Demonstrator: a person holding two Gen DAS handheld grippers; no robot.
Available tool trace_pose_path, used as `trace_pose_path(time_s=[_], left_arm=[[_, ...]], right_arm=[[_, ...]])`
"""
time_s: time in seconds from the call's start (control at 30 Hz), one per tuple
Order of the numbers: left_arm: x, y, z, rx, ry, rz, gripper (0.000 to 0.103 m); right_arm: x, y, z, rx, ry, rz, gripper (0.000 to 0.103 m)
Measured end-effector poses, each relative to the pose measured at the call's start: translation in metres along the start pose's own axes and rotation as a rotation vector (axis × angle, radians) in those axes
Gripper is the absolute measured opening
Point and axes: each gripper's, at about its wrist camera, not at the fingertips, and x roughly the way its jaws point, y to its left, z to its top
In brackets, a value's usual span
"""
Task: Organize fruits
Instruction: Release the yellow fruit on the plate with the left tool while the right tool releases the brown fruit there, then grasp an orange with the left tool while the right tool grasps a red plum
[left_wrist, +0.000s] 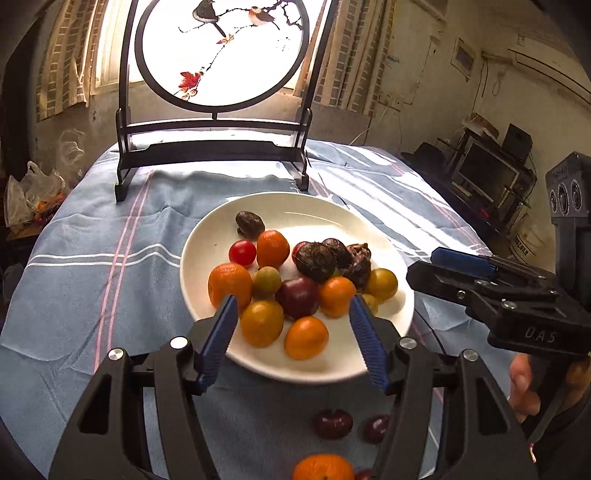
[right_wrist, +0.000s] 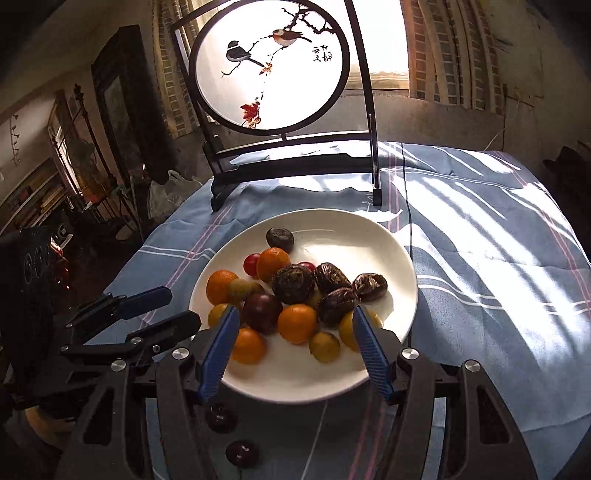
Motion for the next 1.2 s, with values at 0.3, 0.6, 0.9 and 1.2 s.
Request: trace_pose_path(time_s=[0.3,0.6,0.9,1.2], left_arm=[[-0.058,-0.004,-0.101,0.061,0.068,0.026,0.065],[-0.068,0.000,-0.133,0.024,0.104,0.065,0.065],[-0.056,-0.014,-0.125,0.062,0.124,0.058,0.065],[-0.016,-0.044,-0.113,0.133,0.177,0.051,0.060]], right_arm=[[-0.036,0.055,-0.111,-0.153,0.115,0.145,0.064],[-0.008,0.079,-0.125,-0.165,0.162,0.141,0.064],[-0.025,0.055,-0.128,-0.124,0.103,0.168,0.037],[-0.052,-0.016,-0.131,0.047,0.007,0.115,0.038]])
